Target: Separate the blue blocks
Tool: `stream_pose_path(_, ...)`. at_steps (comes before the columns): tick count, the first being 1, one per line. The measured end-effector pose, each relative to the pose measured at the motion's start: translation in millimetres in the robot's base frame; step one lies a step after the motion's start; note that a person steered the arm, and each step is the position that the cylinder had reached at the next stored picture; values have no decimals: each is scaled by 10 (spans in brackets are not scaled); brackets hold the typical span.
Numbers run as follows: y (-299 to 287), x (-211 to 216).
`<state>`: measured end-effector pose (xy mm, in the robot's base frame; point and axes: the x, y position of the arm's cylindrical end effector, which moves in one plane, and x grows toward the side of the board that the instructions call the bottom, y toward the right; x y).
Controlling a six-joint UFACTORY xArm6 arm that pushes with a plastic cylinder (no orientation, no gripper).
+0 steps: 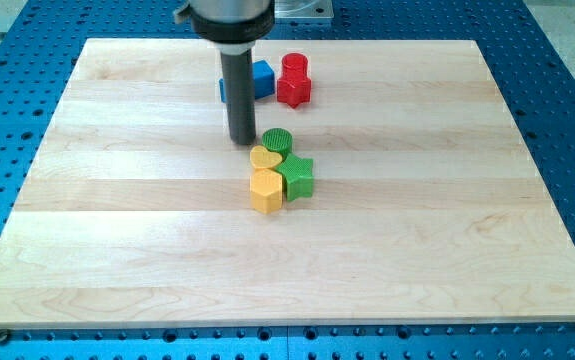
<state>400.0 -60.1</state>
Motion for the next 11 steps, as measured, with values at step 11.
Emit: stream_pose_path(11, -338, -683)
